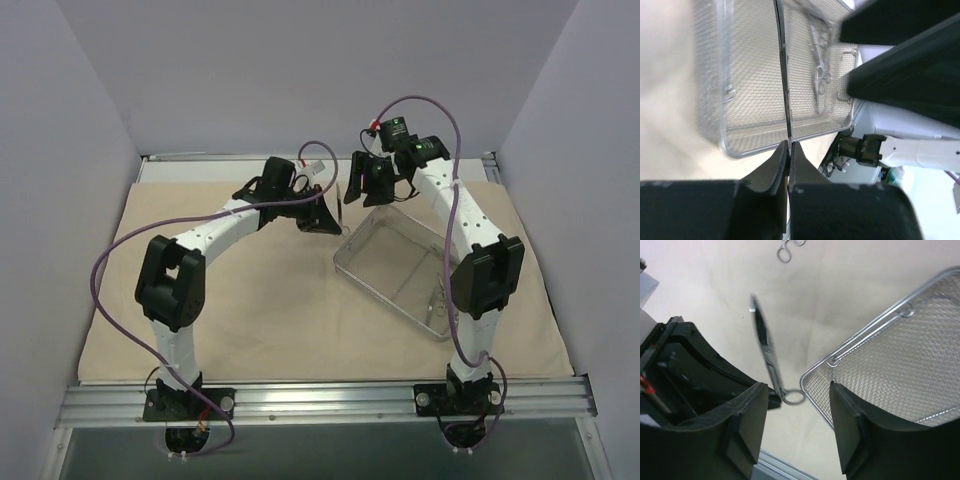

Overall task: Open and lay out the surgical kit
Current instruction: Place the medical item in the surgical kit.

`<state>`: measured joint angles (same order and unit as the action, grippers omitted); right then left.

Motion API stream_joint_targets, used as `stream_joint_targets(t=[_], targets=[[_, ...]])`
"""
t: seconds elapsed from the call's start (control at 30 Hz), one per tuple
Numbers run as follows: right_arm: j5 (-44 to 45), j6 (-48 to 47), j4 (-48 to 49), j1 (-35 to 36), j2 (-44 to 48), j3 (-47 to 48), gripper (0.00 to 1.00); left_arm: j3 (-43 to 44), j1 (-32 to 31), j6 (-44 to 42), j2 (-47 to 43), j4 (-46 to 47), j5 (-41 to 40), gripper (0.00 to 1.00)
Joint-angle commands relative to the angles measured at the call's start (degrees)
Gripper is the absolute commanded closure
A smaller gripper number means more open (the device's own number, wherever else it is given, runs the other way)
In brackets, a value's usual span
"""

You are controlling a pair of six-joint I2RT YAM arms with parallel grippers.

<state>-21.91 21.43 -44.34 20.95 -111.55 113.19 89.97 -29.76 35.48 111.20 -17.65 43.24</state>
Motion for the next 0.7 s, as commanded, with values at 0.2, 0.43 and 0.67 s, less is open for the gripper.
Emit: stream_joint_targets(t=[0.2,0.43,0.67], targets=[[9.78,4.85,-6.81,-11.36,5.72,-2.7,0.43,-17.72,12.17,16.35,-8.45,27.28,-11.42,0.98],[10.48,3.27,-8.75,-13.04,8.8,-8.15,0.43,-20.36,14.73,23.83,-1.43,38.46,-16.34,0.98],[10.75,2.04,-9.37,-15.67,11.0,-11.14,0.42,-22.29,14.11,29.9,0.95,43.83,-22.67,0.98]])
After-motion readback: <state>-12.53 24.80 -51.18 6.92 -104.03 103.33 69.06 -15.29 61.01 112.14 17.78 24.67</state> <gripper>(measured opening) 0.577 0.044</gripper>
